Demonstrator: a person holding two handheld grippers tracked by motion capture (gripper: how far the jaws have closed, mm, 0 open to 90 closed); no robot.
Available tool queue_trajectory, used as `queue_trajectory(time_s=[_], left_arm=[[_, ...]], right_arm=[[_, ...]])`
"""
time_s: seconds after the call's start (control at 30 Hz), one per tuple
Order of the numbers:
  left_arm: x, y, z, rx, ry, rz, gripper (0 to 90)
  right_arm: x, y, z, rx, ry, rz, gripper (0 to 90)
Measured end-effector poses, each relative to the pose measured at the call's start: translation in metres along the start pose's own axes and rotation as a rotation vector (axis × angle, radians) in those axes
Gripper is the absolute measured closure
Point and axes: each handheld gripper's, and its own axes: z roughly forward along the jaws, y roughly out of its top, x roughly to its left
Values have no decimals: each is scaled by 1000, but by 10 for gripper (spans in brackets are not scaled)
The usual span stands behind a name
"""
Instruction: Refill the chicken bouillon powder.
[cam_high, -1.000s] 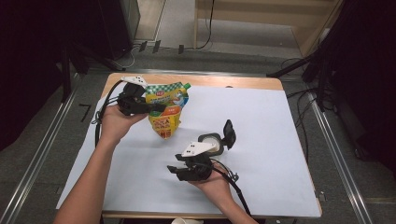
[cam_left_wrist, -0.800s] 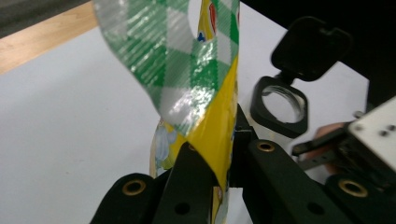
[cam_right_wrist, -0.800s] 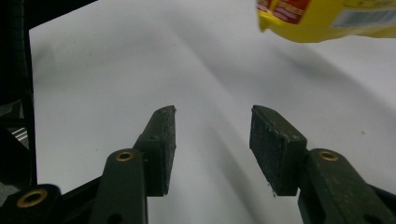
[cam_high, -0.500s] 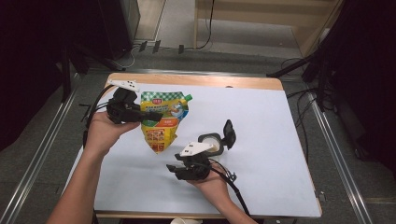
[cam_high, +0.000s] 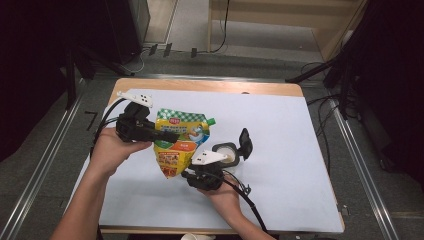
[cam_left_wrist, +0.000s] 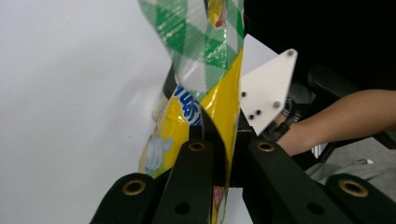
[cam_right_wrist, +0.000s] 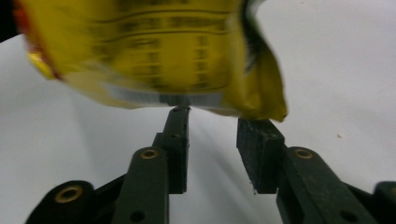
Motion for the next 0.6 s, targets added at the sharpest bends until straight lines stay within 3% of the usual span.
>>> queue_trajectory(time_s=[0.1,0.33,0.43,0.47,0.5,0.53,0.6], left_arm=[[-6,0,-1,4,-13,3,900],[-11,-2,-8,-9,-34,-20,900],[-8,-3,-8,-18,-41,-44,900],[-7,-4,-8,-23,-43,-53,900],[-5,-5,-7,-30,-42,-58,900],[-4,-5,-6,-33,-37,-67,900],[-4,-4,-6,-35,-3,-75,900]], right_arm=[[0,-1,1,-3,-11,8,759],[0,-5,2,-46,-36,-7,761],[2,-4,1,-74,-12,-9,751],[6,-3,0,-93,-13,-62,742],[6,-3,0,-93,-13,-62,742],[11,-2,-2,-97,-22,-98,725],[13,-3,-2,-97,-16,-111,714]])
